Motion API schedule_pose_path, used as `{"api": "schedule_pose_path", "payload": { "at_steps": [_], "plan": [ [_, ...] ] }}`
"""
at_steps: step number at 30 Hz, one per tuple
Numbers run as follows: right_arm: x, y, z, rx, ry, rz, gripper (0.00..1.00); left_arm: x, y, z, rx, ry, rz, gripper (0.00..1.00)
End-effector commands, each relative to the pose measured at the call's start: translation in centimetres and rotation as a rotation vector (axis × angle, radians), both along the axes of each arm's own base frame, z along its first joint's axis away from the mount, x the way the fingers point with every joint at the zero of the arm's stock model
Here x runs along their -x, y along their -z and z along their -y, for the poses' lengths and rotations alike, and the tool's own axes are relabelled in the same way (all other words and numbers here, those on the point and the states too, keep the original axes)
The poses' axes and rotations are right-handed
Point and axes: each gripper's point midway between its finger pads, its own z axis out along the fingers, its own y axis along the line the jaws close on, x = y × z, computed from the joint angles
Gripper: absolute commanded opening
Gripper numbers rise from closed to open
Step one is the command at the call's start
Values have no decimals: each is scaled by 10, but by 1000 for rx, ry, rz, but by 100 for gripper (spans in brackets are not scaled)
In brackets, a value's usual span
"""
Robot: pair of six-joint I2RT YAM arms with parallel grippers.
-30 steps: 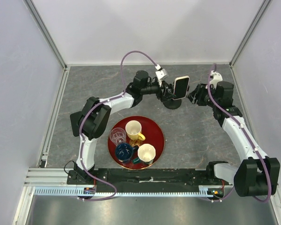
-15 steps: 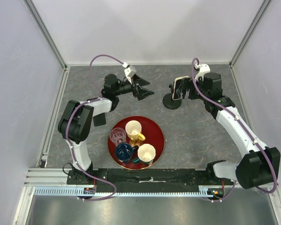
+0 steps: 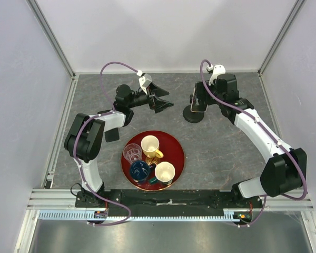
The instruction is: Place the phone on the phone stand
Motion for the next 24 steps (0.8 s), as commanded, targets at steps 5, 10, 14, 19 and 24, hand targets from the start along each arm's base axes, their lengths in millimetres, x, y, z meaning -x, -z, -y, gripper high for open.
{"api": "schedule_pose_path", "payload": {
  "at_steps": [5,10,14,19,24],
  "plan": [
    [-8,-25,-12,-4,-12,82,98,3,-18,1,26,19,50,86],
    [-3,-27,-14,-48,123,98,98,2,-17,1,23,16,45,85],
    [2,-28,3,-107,321,105,98,-1,-16,1,15,2,43,85],
    [6,-23,8,-93,459,89,98,-2,-16,0,11,-5,37,85],
    [7,-23,1,-113,530,90,94,-4,-15,-1,-2,-20,42,85]
  ]
}}
